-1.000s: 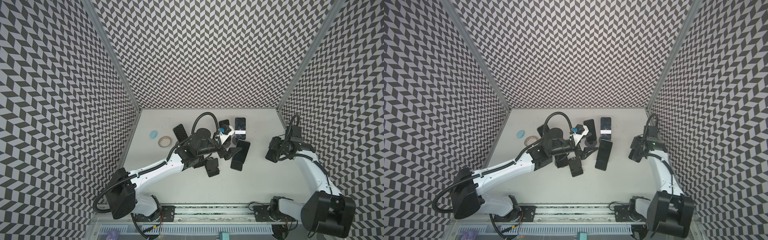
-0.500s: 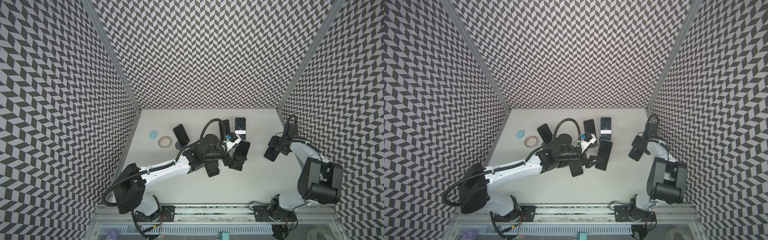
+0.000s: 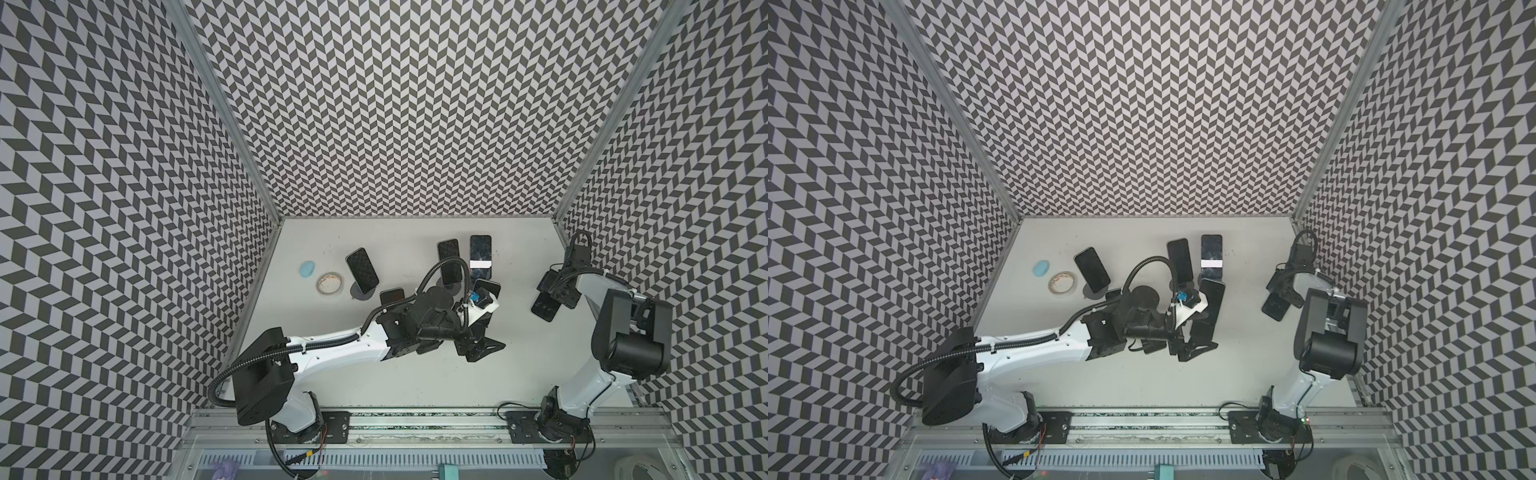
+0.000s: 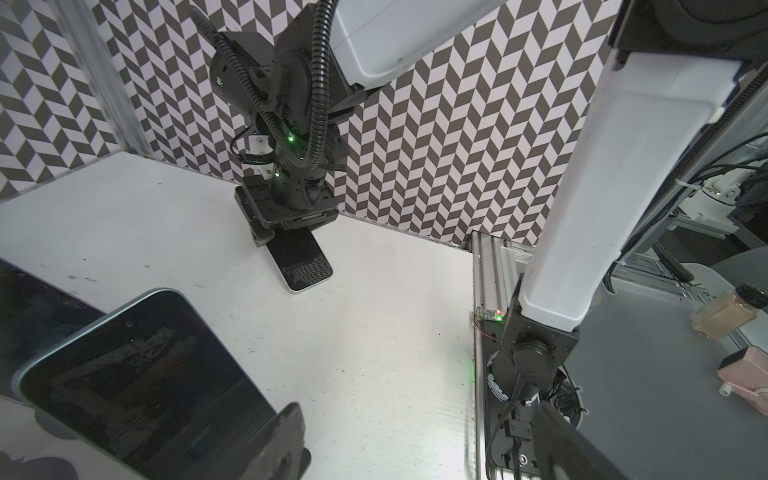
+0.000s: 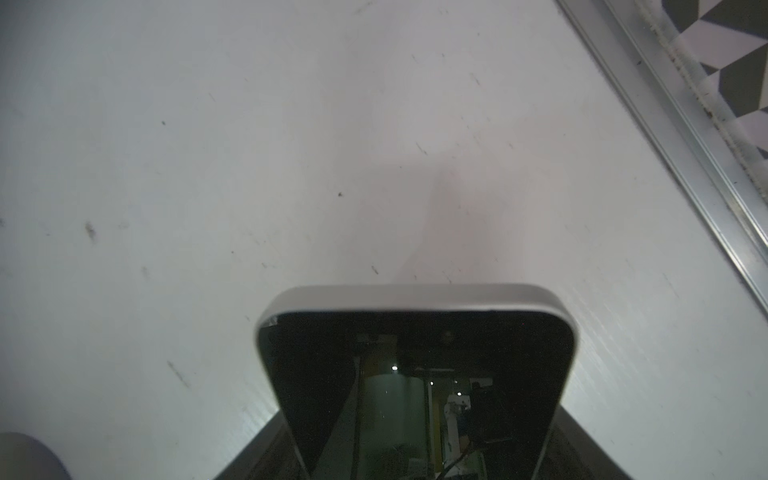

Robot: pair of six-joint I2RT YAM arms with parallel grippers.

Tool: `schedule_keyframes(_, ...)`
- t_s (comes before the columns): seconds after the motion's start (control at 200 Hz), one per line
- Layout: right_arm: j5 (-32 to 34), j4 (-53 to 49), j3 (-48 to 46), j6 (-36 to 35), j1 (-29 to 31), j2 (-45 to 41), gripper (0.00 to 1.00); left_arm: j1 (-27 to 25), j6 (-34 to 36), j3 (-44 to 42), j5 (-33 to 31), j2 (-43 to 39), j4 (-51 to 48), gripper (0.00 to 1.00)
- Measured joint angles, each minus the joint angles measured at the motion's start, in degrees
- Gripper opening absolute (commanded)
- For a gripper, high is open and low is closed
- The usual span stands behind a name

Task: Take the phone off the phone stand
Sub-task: 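Carry the phone toward the wall with right gripper while left gripper reaches over stands, then lower the phone flat onto the table and open the right gripper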

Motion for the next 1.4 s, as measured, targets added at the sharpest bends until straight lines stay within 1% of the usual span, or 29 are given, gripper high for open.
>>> schedule_keyframes(0.18, 1.95, 1.70, 0.11, -0.13, -1.44, 1.73, 0.52, 0.07, -0.81, 0.00, -0.07, 0.52, -0.04, 0.86)
schedule_keyframes(0.401, 3.54, 2.47, 1.16, -1.33, -1.79, 5.03, 0.52, 0.07, -1.29, 0.02, -0.07, 1.14, -0.52, 0.86)
schedule_keyframes(0.646, 4.52, 3.72, 1.53, -2.12, -2.93, 5.55, 0.54, 0.07, -1.62, 0.02, 0.11, 1.16, -1.16, 0.86)
schedule_keyframes(0.931, 4.72, 6.54, 1.64, -2.60, -3.32, 6.67, 0.61, 0.57, -3.37, 0.52, 2.38, 2.64, -1.07, 0.86)
schedule_keyframes(1.036, 4.72, 7.37, 1.57, -2.62, -3.32, 6.82, 0.65, 0.83, -3.41, 0.52, 2.54, 2.64, -0.98, 0.86)
schedule_keyframes(1.402, 5.07, 10.29, 0.55, -2.84, -3.34, 6.84, 0.71, 0.96, -3.45, 0.52, 2.56, 2.64, -1.01, 0.86)
